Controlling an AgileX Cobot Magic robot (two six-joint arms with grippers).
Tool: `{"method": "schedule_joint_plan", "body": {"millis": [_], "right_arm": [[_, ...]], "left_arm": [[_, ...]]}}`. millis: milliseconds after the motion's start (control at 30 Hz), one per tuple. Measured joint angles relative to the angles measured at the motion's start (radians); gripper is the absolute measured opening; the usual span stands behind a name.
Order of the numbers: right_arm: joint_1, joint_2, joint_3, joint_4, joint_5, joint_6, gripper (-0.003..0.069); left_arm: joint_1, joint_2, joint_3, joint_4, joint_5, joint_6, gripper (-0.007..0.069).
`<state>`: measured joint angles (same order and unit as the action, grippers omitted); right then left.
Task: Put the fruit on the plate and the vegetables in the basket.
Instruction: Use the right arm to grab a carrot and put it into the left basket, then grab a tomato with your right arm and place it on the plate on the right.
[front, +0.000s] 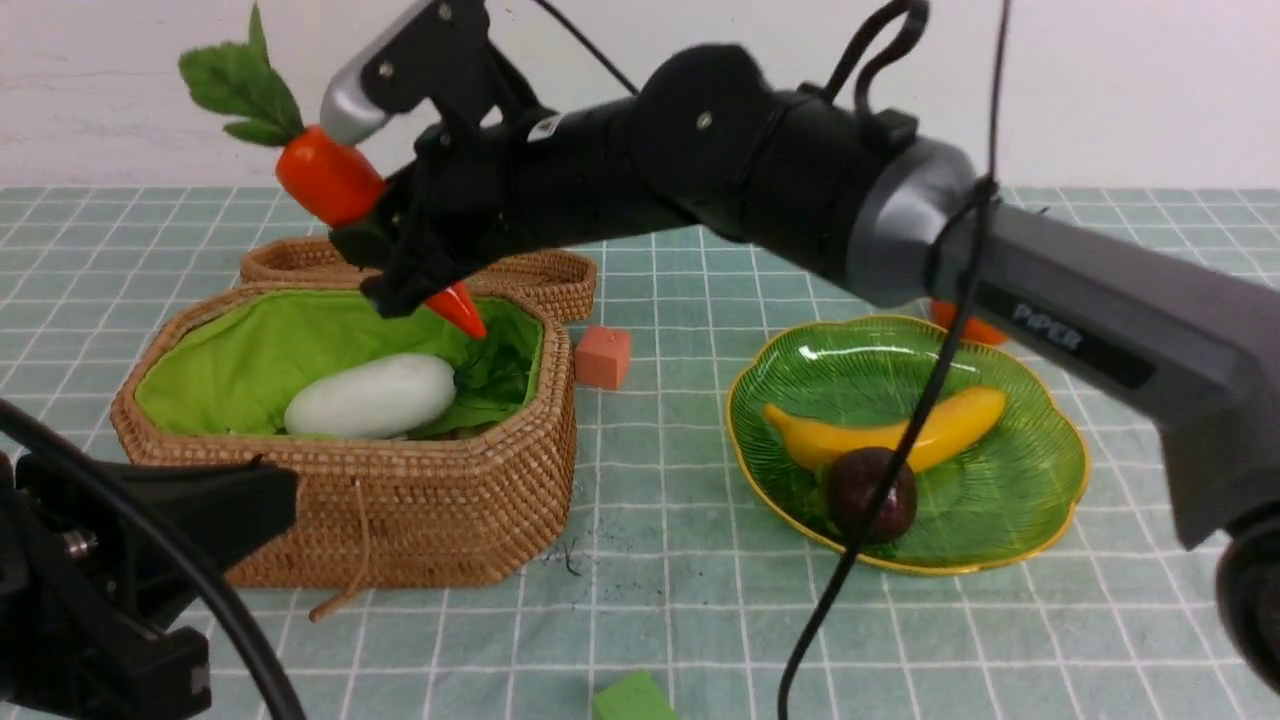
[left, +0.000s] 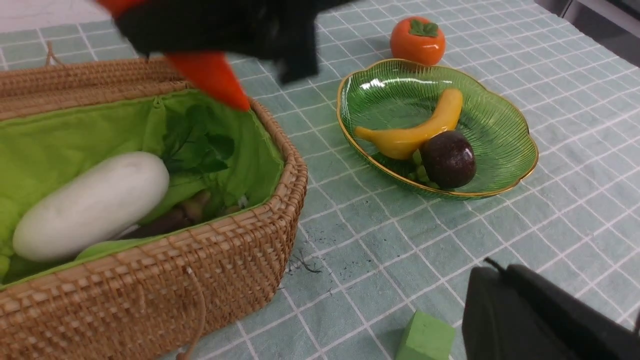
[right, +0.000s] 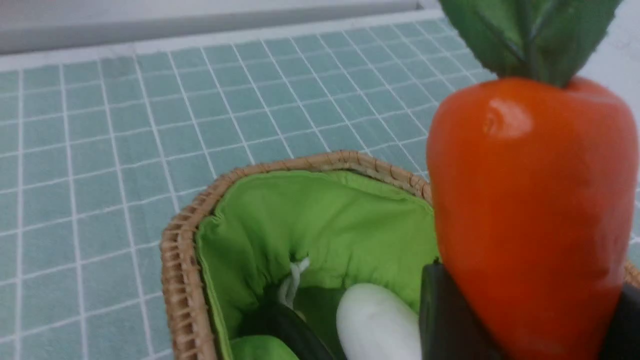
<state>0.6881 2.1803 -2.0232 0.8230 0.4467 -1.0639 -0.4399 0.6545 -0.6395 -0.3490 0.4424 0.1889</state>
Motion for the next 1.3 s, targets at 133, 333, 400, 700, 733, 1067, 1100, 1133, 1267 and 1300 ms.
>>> {"method": "schedule_joint_plan", "body": {"millis": [133, 333, 400, 700, 733, 1067, 1100, 1133, 1267, 1300], "right_arm": [[0.001, 0.027, 0.003, 0.002, -0.017, -0.005, 0.0372], [-0.004, 0.005, 0.003, -0.003, 0.010, -0.005, 0.0658], [-0.022, -0.038, 0.004, -0.033, 0.083, 0.024, 0.0666], [-0.351, -0.284, -0.009, -0.478, 0.426, 0.585, 0.0328], [-0.398, -0.285, -0.009, -0.533, 0.455, 0.657, 0.0291], [-0.804, -0.015, -0.005, -0.444, 0.489, 0.920, 0.0387], [-0.813, 0.010, -0.005, -0.416, 0.472, 0.907, 0.0419], [-0.823, 0.038, -0.005, -0.380, 0.447, 0.892, 0.0458], [-0.837, 0.123, -0.005, -0.239, 0.332, 0.825, 0.0563], [-0.837, 0.123, -0.005, -0.239, 0.332, 0.821, 0.0566]], "left_arm": [[0.000, 0.000, 0.000, 0.001, 0.000, -0.003, -0.0013], [0.000, 0.000, 0.000, 0.001, 0.000, -0.003, -0.0013], [0.000, 0.000, 0.000, 0.001, 0.000, -0.003, -0.0013], [0.000, 0.000, 0.000, -0.125, -0.017, 0.124, -0.0013], [0.000, 0.000, 0.000, -0.155, -0.025, 0.148, -0.0013], [0.000, 0.000, 0.000, -0.435, -0.115, 0.439, -0.0010], [0.000, 0.000, 0.000, -0.445, -0.121, 0.459, -0.0010], [0.000, 0.000, 0.000, -0.459, -0.129, 0.483, -0.0010], [0.000, 0.000, 0.000, -0.499, -0.160, 0.530, -0.0008], [0.000, 0.000, 0.000, -0.501, -0.161, 0.531, -0.0008]]}}
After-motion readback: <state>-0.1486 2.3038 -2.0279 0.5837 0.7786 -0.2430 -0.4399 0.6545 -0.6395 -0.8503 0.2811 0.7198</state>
